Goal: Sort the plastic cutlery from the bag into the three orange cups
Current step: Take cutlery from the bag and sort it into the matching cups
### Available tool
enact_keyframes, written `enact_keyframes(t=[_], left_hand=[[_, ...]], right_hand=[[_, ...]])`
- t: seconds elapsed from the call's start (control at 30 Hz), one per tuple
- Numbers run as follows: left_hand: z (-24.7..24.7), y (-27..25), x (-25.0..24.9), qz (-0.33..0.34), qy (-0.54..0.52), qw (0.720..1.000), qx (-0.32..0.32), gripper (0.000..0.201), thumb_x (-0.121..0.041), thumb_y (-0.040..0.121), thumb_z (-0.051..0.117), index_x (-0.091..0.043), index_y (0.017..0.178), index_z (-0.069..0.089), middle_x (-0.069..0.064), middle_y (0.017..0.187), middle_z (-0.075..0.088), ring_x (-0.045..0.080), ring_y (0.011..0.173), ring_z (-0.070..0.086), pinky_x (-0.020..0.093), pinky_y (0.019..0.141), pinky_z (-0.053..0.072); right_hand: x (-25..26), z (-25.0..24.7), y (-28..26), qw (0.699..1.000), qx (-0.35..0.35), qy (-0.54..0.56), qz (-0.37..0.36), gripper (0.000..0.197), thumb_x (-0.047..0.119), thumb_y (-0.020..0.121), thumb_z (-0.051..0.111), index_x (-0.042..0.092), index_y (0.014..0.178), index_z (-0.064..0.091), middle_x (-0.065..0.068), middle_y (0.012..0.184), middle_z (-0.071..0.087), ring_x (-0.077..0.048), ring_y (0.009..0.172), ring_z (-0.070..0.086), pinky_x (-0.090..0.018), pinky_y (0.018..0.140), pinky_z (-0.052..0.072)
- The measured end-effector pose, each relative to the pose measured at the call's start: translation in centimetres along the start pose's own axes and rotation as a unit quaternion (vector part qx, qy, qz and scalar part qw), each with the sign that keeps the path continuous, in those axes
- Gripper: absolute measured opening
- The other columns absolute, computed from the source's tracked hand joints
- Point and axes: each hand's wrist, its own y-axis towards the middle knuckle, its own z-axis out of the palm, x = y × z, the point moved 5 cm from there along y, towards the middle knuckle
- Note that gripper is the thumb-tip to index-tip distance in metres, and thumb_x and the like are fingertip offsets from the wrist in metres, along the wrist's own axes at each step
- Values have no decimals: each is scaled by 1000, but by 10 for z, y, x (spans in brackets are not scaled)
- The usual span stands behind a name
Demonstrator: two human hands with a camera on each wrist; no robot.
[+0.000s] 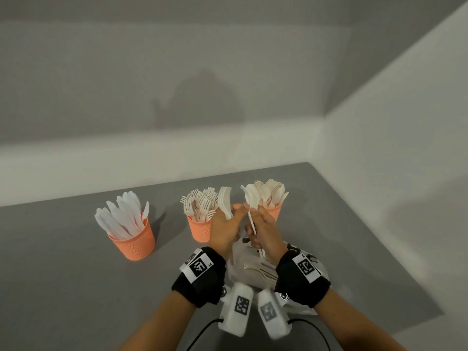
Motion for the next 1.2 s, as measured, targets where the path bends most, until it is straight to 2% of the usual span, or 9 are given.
enact_keyframes(t=[0.17,0.3,0.47,0.63,0.73,0.83,1.03,1.13,1.2], left_hand=[[4,-5,5,13,-27,999,-24,17,-12,90,58,-1,77,56,-2,43,47,4,33,43,13,34,31],[2,2,13,3,-36,998,-55,19,-9,93,50,-4,76,55,6,52,48,4,36,44,16,36,34],[-2,8,19,-91,-135,985,-55,20,-8,93,40,2,83,54,0,45,52,9,35,45,20,39,37],[-30,22,20,-160,-212,959,-100,27,-29,91,47,-16,67,49,-6,45,42,7,38,38,19,41,32],[-48,25,10,-109,-149,979,-88,35,-18,91,56,-15,60,41,-7,36,35,5,29,31,15,35,26],[-69,31,8,-68,-81,989,-102,33,-8,93,48,-14,62,40,-4,37,35,4,26,30,14,33,26],[-101,58,-15,22,-78,985,-155,36,-23,101,30,-13,69,44,-6,33,42,6,30,41,14,35,35],[-103,72,-32,115,30,978,-170,45,-30,102,28,-14,65,47,-5,40,57,0,41,52,9,50,43],[-100,80,-33,150,71,974,-152,44,-29,102,28,-15,65,46,-4,46,61,-3,48,54,6,57,41]], right_hand=[[-1,2,1,993,-50,-74,-77,9,28,96,48,20,97,50,-5,62,52,-10,47,48,-24,44,39],[-7,1,3,974,-101,-157,-125,16,26,98,45,27,82,44,-15,77,58,-23,66,54,-39,61,47],[-4,2,0,981,-70,-139,-119,16,20,100,40,16,88,51,4,67,61,-7,55,59,-19,50,48],[-9,-20,18,989,-85,-108,-55,28,18,89,43,28,69,60,6,63,47,-9,57,42,-26,57,38],[8,-37,28,994,-86,-46,-43,31,19,93,40,21,72,62,9,56,40,-2,44,37,-12,43,31],[32,-49,37,992,-75,-64,-75,23,23,101,32,17,91,52,6,55,34,-1,38,30,-14,37,25],[73,-65,61,989,-89,-30,-118,21,1,96,30,16,97,45,-6,70,54,-15,61,54,-23,61,48],[77,-69,75,986,-103,-12,-130,26,-3,94,31,19,94,43,-7,79,59,-13,66,62,-20,65,52],[74,-69,83,984,-107,-28,-143,23,-6,93,31,12,102,42,-6,80,60,-11,67,64,-16,64,52]])
